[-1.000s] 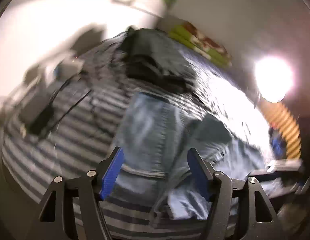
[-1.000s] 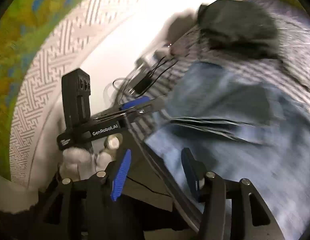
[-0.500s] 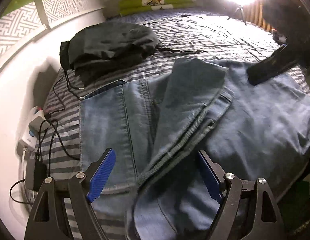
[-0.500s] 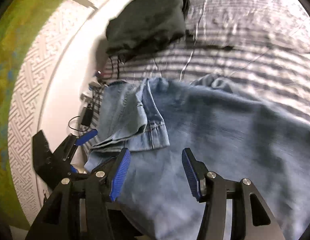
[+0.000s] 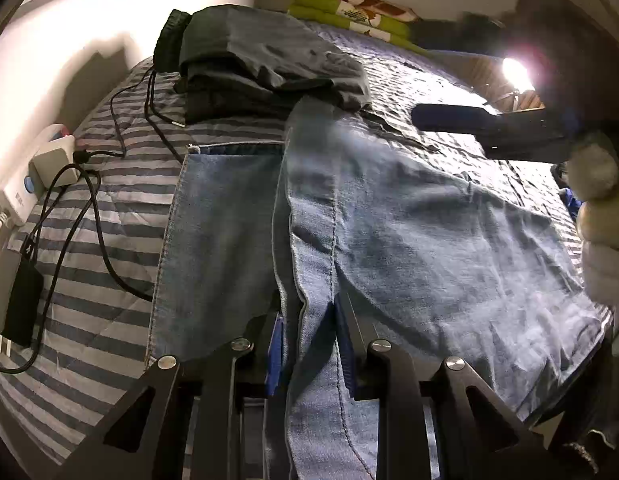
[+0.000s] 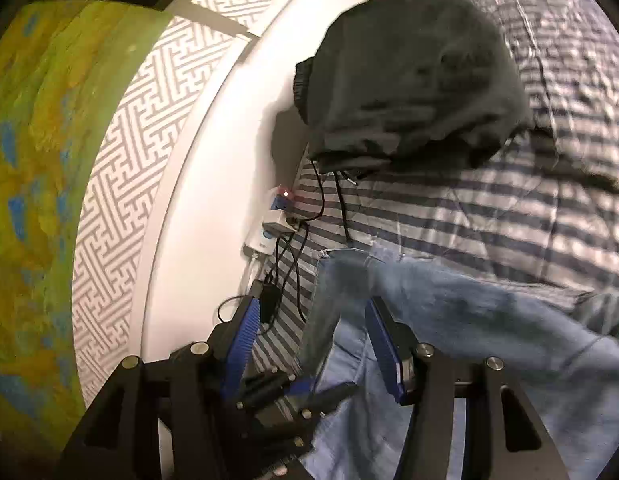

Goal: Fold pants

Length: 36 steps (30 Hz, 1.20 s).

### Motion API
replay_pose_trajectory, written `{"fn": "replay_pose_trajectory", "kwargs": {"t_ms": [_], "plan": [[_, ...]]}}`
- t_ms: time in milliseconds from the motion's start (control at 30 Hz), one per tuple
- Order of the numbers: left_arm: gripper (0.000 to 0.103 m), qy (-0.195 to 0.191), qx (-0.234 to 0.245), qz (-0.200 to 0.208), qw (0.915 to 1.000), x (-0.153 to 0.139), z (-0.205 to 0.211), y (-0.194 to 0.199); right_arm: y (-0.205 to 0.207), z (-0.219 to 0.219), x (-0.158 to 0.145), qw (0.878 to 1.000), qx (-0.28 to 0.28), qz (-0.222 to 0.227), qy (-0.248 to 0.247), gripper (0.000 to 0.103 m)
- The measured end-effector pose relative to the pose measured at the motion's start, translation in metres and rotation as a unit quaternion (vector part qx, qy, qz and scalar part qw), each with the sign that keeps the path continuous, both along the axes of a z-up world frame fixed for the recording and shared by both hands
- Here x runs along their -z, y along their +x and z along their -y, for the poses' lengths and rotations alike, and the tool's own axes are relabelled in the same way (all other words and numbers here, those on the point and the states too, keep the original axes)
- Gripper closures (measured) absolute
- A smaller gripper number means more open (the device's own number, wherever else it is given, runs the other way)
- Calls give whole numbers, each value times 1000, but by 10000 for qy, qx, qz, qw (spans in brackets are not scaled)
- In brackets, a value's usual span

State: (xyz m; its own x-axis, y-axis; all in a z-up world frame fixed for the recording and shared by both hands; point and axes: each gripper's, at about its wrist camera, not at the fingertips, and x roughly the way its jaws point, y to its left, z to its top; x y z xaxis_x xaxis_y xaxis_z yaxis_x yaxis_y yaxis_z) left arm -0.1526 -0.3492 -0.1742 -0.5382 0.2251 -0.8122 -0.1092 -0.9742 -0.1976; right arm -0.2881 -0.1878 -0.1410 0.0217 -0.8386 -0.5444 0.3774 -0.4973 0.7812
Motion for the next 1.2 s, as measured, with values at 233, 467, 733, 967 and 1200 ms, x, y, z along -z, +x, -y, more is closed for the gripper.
{"fn": "replay_pose_trajectory", "kwargs": {"t_ms": [233, 467, 733, 967, 1200], "plan": [[91, 258, -80, -9, 9996, -3, 3, 2, 34, -93, 1, 9927, 142, -508, 1080, 51], [26, 273, -283, 222, 9990, -9, 5, 21, 114, -213, 2, 9627, 494, -1242, 2352, 51], [79, -182, -773, 476, 9957, 4, -5, 51, 186, -318, 21, 9363, 1326, -1136, 3048, 51], [77, -1089, -1335, 728, 9823, 0, 5, 49, 199, -339, 39, 9516, 1021, -742, 2803, 52], [61, -929, -1050, 37, 9901, -58, -38, 77, 211, -386, 26, 9600, 1409, -785, 2288, 53]]}}
